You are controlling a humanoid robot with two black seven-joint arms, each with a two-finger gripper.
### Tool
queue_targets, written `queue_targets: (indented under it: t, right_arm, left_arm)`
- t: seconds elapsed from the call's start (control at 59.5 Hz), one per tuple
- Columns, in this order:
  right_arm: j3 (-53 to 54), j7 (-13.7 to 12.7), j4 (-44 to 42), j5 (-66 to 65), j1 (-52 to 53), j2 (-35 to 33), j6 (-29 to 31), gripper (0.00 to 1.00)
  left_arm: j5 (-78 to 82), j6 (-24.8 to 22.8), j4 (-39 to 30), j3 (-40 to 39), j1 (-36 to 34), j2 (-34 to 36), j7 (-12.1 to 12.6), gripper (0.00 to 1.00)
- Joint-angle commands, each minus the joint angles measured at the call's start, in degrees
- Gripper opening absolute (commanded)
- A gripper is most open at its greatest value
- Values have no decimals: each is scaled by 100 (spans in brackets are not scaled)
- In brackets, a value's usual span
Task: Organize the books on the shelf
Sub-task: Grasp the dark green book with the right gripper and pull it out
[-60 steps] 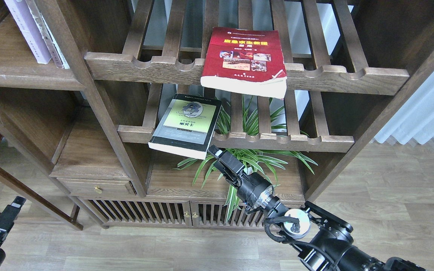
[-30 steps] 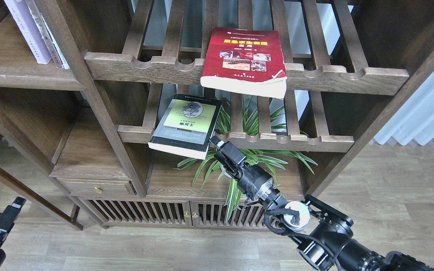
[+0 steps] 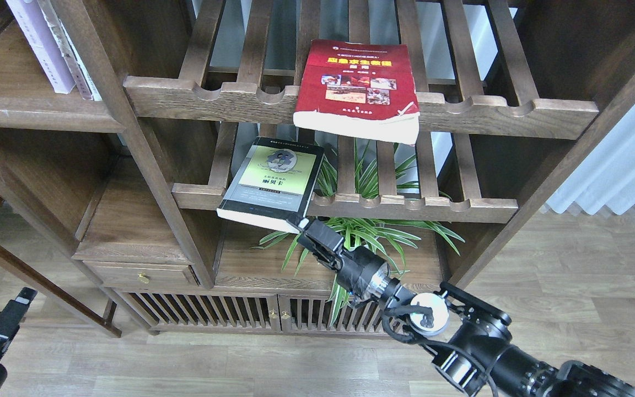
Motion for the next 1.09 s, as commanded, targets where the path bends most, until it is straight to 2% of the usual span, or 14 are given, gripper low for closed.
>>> queue_targets:
  t: [0.0,0.269,0.386,0.42,0.588,0.773,0.873,0.924,0.974,1.075]
  right_arm:
    - [12,-1,25,94,30,0,0,98]
    - [4,7,78,164,48,0,0,96]
    - [4,16,130,270,48,0,0,92]
    - [4,25,157,349,57,0,0,87]
    - [-5,34,165,375,74,0,0,84]
    - [-5,34,210,384,136,0,-585,81]
    - [3,-1,210,401,153,0,-646,67]
    - [4,-1,210,489,153,0,-629,52]
    - [12,-1,244,568,153,0,-603,47]
    - [4,7,306,604,171,0,-594,47]
  left_arm:
    - [0,0,27,0,1,5,0,100]
    - [0,0,45,-9,-17,5,0,100]
    - [0,0,45,-9,-26,14,9,100]
    - [0,0,45,-9,-26,14,9,100]
    - [0,0,45,-9,-35,14,9,100]
    - [0,0,45,-17,-35,14,9,100]
    - [0,0,45,-17,-35,14,17,100]
    - [0,0,45,-17,-35,14,26,100]
    - [0,0,45,-17,-43,14,35,100]
    - [0,0,54,-17,-52,14,35,100]
